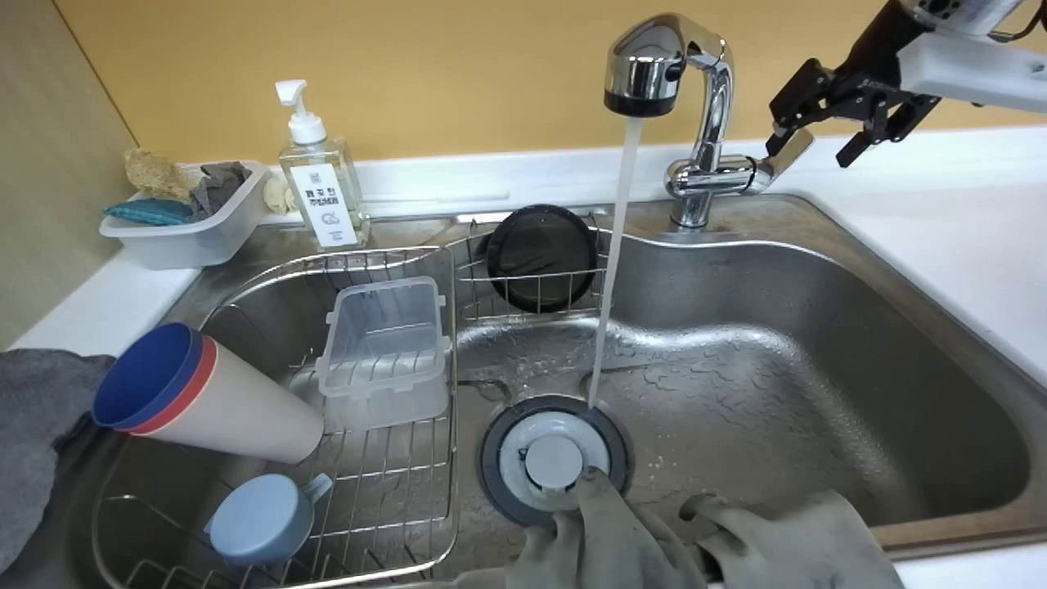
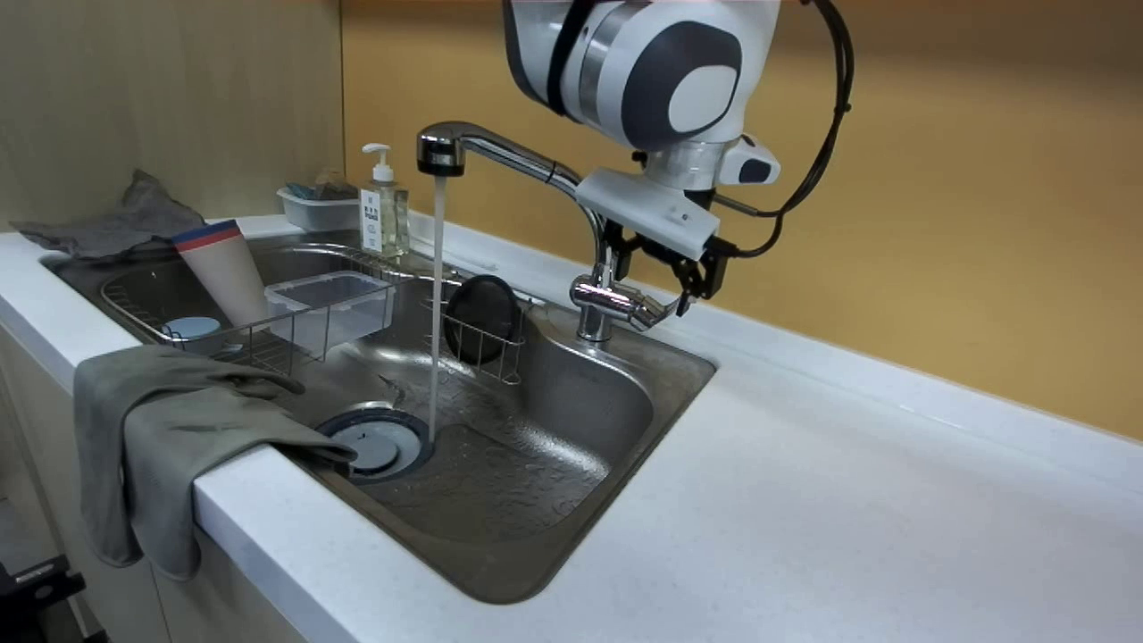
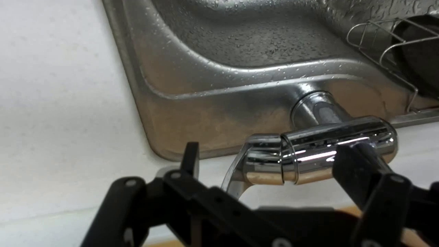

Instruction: Push the faucet handle to the left.

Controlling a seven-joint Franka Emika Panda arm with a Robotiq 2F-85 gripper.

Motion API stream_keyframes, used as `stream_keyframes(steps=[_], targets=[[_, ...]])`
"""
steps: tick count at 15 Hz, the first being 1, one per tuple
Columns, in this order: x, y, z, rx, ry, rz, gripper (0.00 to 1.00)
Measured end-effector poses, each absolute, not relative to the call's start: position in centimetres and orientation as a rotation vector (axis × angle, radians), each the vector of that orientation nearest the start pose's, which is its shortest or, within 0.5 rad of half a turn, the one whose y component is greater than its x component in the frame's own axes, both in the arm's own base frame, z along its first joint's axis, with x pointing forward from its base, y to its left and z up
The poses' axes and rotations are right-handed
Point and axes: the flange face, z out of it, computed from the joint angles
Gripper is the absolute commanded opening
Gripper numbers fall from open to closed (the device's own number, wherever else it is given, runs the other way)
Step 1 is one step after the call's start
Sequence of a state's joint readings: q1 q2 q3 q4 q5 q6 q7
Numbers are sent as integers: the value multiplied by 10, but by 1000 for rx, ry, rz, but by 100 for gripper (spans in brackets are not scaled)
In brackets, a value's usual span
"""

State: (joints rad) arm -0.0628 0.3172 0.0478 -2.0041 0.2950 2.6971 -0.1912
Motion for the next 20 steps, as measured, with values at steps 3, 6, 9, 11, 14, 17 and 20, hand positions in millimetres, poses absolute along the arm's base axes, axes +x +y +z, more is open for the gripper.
stream_keyframes(steps=[3, 6, 9, 11, 14, 17, 20], targets=[[649, -25, 335, -2925, 121, -653, 100], [662, -32, 331, -2918, 138, -701, 100], [672, -34, 327, -2905, 147, -706, 100], [677, -32, 326, -2886, 155, -708, 100], [682, -27, 332, -2845, 177, -720, 100], [685, -23, 339, -2815, 194, -720, 100], [687, -22, 342, -2802, 203, -681, 100]])
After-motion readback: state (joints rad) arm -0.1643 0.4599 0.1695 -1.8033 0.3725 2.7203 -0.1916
